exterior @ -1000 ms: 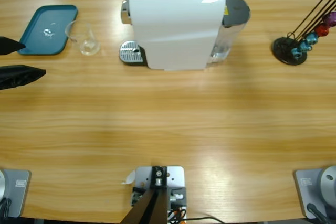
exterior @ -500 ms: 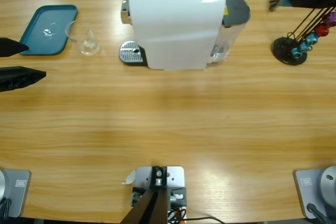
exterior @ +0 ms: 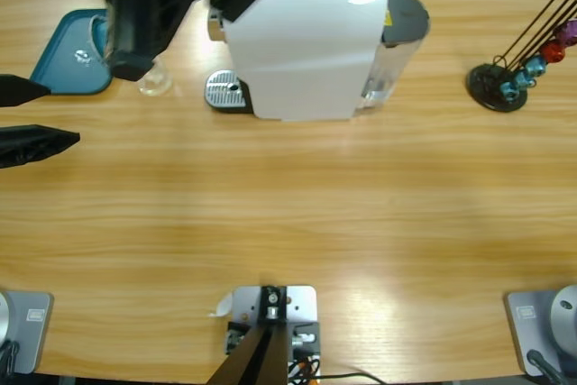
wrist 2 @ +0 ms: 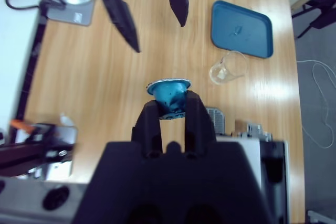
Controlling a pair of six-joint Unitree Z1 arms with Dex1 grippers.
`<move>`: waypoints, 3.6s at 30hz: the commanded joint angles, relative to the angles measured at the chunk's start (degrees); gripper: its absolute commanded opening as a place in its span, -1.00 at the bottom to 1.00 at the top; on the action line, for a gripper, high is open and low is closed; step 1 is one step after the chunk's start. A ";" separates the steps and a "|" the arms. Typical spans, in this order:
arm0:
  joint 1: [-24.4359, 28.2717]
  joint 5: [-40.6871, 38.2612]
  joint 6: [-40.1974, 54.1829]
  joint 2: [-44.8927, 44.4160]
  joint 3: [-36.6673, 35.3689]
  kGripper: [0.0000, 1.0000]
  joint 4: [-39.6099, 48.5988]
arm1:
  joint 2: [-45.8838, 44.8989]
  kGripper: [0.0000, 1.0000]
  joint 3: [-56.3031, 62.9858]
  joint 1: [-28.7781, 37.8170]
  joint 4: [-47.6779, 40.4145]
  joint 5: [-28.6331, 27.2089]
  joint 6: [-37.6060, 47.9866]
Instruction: Pour coffee
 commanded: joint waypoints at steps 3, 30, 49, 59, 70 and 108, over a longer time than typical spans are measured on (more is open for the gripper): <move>-0.60 -0.43 -0.35 -4.32 4.81 0.82 -0.57 | 8.76 -1.00 -6.30 -8.50 1.58 0.16 -5.51; -0.60 -0.52 -0.44 -4.35 4.90 0.83 0.22 | 10.08 -1.00 -5.82 -16.78 4.69 -1.23 -9.62; -0.60 -0.52 -0.44 -3.56 5.11 0.83 0.22 | 11.38 -1.00 -3.15 -18.96 1.63 -1.13 -9.69; -0.60 -0.41 -0.37 -2.09 4.93 0.83 -0.22 | 12.75 -1.00 -3.87 -20.03 1.63 -0.90 -9.78; -0.60 -0.26 -0.27 -1.10 4.71 0.83 -0.57 | 13.74 -0.79 -5.08 -18.69 2.25 -1.58 -9.04; -0.60 -0.69 -0.60 -3.21 5.60 0.88 -1.98 | -14.86 -1.00 -0.25 1.94 10.21 -52.58 29.59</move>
